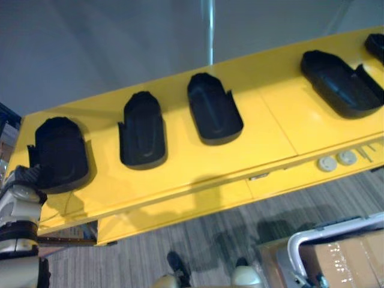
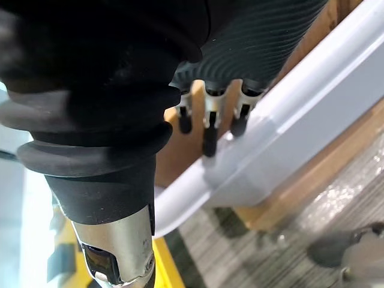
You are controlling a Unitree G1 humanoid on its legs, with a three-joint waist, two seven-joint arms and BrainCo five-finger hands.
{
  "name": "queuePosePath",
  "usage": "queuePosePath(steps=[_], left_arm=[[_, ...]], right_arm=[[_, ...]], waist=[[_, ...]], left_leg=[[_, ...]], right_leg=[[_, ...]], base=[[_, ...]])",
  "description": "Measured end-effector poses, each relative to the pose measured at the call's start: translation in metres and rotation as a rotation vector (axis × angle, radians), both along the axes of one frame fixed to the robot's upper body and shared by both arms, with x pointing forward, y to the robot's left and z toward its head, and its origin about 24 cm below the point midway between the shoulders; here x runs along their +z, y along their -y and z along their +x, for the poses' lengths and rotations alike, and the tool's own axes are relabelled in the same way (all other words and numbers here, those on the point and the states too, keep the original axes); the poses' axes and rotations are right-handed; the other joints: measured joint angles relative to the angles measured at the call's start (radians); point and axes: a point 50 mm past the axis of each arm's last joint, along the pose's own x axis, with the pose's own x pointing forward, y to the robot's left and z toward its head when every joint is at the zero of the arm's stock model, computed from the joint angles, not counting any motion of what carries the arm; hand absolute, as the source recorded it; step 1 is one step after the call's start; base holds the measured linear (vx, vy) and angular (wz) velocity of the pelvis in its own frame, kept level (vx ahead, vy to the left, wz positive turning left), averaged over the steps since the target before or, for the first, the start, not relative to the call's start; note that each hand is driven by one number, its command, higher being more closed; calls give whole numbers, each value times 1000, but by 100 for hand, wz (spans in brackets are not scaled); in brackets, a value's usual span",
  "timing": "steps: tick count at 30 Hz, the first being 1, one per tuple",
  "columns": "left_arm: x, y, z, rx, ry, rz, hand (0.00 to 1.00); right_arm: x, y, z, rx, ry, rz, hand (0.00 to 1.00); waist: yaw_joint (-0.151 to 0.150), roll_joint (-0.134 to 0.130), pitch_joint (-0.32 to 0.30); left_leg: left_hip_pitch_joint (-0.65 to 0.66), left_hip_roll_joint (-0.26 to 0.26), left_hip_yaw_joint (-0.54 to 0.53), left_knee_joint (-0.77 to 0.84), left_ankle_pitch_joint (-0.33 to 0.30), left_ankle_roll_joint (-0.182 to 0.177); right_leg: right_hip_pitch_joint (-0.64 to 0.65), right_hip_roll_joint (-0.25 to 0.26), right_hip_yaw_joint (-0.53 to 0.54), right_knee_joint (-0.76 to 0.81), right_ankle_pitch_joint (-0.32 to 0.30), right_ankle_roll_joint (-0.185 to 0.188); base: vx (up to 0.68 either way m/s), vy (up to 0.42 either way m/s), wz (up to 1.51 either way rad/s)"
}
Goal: Walk over and take plastic housings, then place them on the shelf
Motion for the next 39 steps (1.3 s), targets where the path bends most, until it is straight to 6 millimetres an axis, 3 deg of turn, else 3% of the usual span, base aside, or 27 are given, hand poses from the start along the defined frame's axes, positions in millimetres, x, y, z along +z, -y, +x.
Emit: queuePosePath(steps=[6, 7, 10, 14, 23, 29, 34, 39], left_arm=[[16, 9, 13, 17, 150, -9, 100], [24, 9, 15, 21, 194, -4, 0], [37, 11, 20, 31, 267, 23, 0], [48, 11, 20, 57, 339, 44, 0], [69, 13, 21, 151, 490, 166, 0], [97, 15, 17, 219, 757, 213, 0], [113, 24, 18, 157, 899, 250, 0], [122, 37, 18, 67, 963, 273, 0]], right_arm=[[2, 0, 7, -16, 37, 13, 0], [5, 1, 11, -11, 56, 2, 0], [10, 4, 22, 8, 94, -8, 0], [9, -5, 28, 53, 102, 12, 0], [10, -7, 29, 55, 123, 8, 0], [11, -9, 29, 7, 120, -33, 0], [14, -1, 20, -129, 89, -140, 0], [27, 10, 13, -284, 88, -328, 0]], waist=[[-2, -36, 76], [-2, -39, 95], [1, -37, 142], [2, -48, 161], [14, -56, 166], [26, -55, 160], [26, -63, 87], [24, -63, -29]], left_leg=[[-89, 19, -28, 102, -32, 13], [-113, 28, -34, 142, -49, 17], [-158, 53, -49, 249, -100, 22], [-190, 68, -53, 319, -133, 25], [-198, 71, -56, 337, -144, 25], [-124, 58, -52, 299, -144, 15], [-55, 25, -38, 181, -100, 0], [31, -7, -26, 61, -63, -18]], right_leg=[[-52, 0, 19, 48, -7, -11], [-63, 1, 23, 63, -11, -17], [-79, 3, 37, 106, -27, -29], [-98, 0, 49, 148, -58, -15], [-100, -1, 47, 157, -62, -14], [-32, -3, 43, 126, -64, -16], [17, -9, 38, 66, -55, -4], [71, -13, 38, 19, -47, 8]], base=[[-2, 22, 14], [-15, 21, 13], [-49, 27, 5], [-52, 27, 0], [-4, 4, 0], [10, -4, -2], [48, -8, 1], [147, 2, -2]])
